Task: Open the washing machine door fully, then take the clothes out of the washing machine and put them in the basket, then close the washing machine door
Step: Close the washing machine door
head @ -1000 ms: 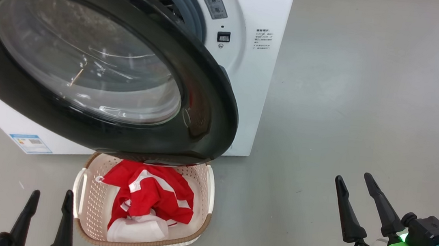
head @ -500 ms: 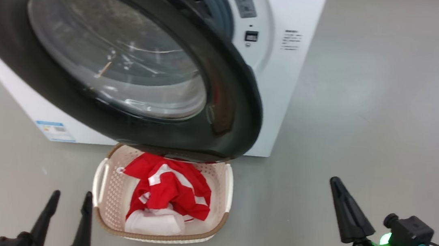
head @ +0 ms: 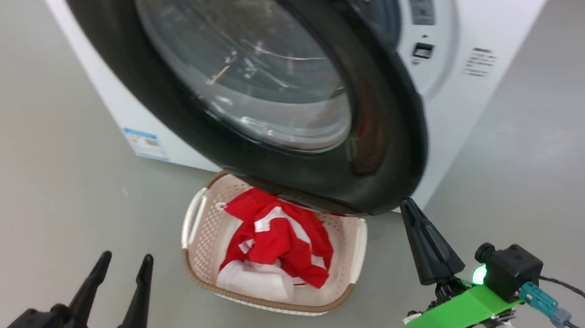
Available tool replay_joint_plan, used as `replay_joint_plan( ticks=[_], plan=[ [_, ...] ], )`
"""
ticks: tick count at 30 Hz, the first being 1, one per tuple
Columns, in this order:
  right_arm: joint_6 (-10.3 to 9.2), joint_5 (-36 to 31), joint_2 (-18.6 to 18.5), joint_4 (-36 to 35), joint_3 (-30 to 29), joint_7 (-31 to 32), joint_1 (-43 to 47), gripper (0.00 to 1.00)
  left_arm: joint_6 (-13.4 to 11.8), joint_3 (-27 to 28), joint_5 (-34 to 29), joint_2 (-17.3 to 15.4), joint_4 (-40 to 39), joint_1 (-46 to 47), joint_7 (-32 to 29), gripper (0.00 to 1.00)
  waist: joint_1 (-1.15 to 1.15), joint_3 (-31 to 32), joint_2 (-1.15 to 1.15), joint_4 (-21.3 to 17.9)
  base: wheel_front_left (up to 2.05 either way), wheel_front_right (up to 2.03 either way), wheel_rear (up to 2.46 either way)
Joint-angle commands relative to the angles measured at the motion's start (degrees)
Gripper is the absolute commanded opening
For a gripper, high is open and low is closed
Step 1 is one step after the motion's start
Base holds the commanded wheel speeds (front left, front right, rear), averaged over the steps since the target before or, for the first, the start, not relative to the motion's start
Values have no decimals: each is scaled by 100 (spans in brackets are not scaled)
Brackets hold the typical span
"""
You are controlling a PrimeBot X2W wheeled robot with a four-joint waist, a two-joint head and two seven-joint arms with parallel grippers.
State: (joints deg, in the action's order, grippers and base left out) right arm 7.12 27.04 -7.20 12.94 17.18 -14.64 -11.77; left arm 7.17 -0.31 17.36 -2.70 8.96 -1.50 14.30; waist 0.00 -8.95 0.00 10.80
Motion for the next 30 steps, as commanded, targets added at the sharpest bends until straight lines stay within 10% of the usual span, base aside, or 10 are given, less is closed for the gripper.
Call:
replay_joint_plan(
  ticks=[1,30],
  plan=[
    [36,60,5,-75,154,-36,-214,0,32,137,41,-20,-105,235,70,100,0,-150,0,311,0,0,0],
    [36,-53,-8,-37,-639,-36,-1095,0,32,-50,224,-18,-299,756,70,100,0,-1046,0,674,0,0,0]
  ],
)
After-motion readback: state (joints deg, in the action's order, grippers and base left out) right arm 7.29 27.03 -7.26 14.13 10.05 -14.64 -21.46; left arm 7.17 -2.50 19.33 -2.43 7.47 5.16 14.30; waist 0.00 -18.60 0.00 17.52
